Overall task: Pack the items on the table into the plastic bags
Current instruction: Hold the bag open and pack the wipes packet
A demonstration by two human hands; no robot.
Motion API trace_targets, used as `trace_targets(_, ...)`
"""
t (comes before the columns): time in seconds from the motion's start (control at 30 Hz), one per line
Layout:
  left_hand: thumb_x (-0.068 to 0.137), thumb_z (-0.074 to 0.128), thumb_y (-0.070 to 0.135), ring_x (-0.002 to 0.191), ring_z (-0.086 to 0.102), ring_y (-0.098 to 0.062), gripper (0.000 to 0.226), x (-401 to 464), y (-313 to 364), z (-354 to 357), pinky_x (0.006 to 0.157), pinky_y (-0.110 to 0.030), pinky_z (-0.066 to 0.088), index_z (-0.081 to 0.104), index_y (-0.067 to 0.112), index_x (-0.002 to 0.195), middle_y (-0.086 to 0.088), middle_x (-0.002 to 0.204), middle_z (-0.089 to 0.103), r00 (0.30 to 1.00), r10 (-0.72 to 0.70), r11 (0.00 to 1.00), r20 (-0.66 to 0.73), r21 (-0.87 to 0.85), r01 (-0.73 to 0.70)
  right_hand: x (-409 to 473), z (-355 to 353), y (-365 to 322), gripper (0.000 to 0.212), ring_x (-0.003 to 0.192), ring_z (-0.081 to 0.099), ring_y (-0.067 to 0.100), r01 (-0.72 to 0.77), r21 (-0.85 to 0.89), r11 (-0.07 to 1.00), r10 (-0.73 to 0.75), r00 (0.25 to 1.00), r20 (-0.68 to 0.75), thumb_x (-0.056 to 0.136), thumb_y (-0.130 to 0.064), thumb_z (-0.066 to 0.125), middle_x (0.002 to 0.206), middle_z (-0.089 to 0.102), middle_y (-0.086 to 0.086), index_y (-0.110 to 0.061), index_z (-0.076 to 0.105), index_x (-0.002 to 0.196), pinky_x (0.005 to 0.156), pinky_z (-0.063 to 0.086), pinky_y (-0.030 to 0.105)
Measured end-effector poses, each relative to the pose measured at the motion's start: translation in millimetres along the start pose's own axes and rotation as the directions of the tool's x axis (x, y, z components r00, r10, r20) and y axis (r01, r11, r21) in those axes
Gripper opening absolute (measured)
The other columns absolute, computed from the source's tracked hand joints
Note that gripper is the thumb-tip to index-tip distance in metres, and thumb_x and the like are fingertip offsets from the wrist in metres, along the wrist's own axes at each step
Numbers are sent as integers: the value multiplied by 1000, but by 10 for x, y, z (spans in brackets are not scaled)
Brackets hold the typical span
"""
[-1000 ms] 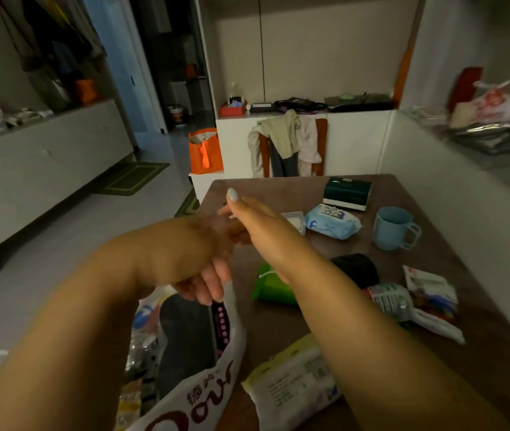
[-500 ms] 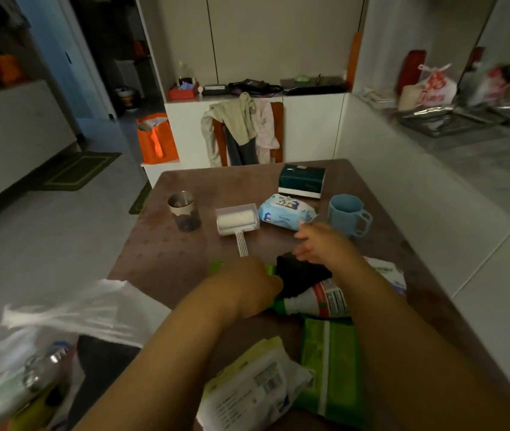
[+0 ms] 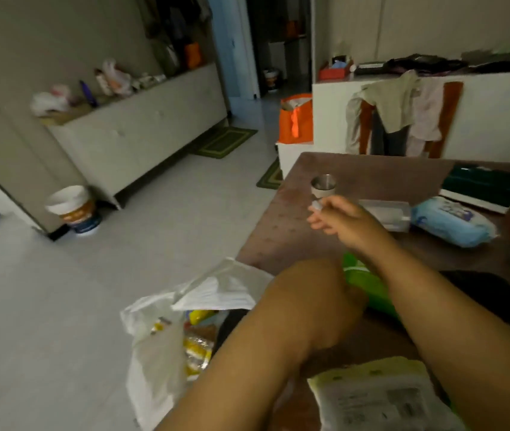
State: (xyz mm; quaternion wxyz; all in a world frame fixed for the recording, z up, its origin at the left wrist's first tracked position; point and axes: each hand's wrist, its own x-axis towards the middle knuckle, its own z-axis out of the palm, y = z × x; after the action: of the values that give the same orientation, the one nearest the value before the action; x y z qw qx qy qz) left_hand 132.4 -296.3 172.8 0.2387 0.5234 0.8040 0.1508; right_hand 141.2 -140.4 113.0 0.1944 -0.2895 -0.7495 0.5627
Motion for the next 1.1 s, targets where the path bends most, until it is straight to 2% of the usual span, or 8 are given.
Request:
trace_targets(0.2, 96, 46, 22, 94, 64, -20, 22, -471, -657, -436, 91, -34, 50, 65, 12, 91, -7, 92, 66, 934, -324, 939, -150, -172, 298, -105, 1192, -431, 30, 101, 58, 10, 153, -66, 986, -105, 877, 469, 96, -41, 45, 109, 64, 2, -18, 55, 114, 92, 47, 32)
trace_targets(0.27, 92, 48, 23, 83, 65, -24, 25, -579, -937, -617, 84, -43, 54, 67, 7, 90, -15, 90, 69, 885, -381, 917, -266, -233, 325, -112, 1431, -480, 21, 99, 56, 18, 286, -288, 914, -97, 843, 530, 100, -29, 41, 101, 62, 8, -15, 56, 106, 97, 45, 40)
trace_targets(0.43, 90, 44, 17, 87, 67, -38, 28, -432, -1753, -784, 84, -48, 55, 64, -3, 93, -22, 90, 69, 745, -619, 766, -248, -397, 505, -177, 1580, -542, 74, 98, 56, 25, 270, -607, 747, 148, 823, 548, 91, -68, 16, 114, 63, 7, -14, 60, 115, 91, 42, 37)
trace_targets(0.67, 98, 35, 34, 67, 67, -27, 43, -144, -2224, -591, 70, -34, 57, 46, 7, 128, -15, 109, 63, 748, -663, 715, -41, -333, 615, -253, 1461, -656, 89, 102, 57, 23, 217, -497, 841, 202, 725, 658, 80, -75, 5, 80, 65, 6, -14, 64, 106, 90, 42, 40)
trace_targets(0.77, 97, 31, 51, 54, 61, -23, 54, -120, -2267, -548, 49, -24, 47, 51, 12, 127, -12, 124, 58, 746, -654, 668, 125, -368, 647, -215, 1312, -672, 89, 79, 59, 20, 109, -427, 898, 218, 733, 645, 79, -78, 6, 76, 66, 10, -17, 65, 105, 86, 43, 42)
trace_targets(0.9, 94, 28, 61, 60, 68, -26, 61, -137, -2258, -553, 47, -25, 51, 58, 14, 120, -10, 117, 61, 753, -616, 644, 233, -401, 651, -101, 968, -672, 94, 60, 59, 21, -48, -229, 972, 189, 735, 651, 68, -85, 10, 65, 64, 15, -17, 65, 104, 68, 47, 33)
trace_targets(1.03, 91, 27, 66, 78, 69, -31, 69, -134, -2164, -569, 60, -33, 58, 61, 13, 120, -12, 116, 64, 772, -556, 632, 308, -447, 633, -45, 699, -723, 89, 63, 59, 25, -180, 72, 981, 114, 837, 535, 84, -76, 10, 67, 60, 18, -11, 64, 111, 65, 49, 33)
trace_targets(1.1, 93, 24, 64, 79, 68, -28, 71, -79, -2084, -608, 67, -33, 56, 64, 8, 113, -17, 96, 71, 825, -536, 698, 181, -455, 553, -22, 584, -734, 86, 70, 62, 29, -232, 312, 921, 80, 898, 432, 85, -75, 16, 77, 66, 22, -10, 59, 121, 68, 51, 38)
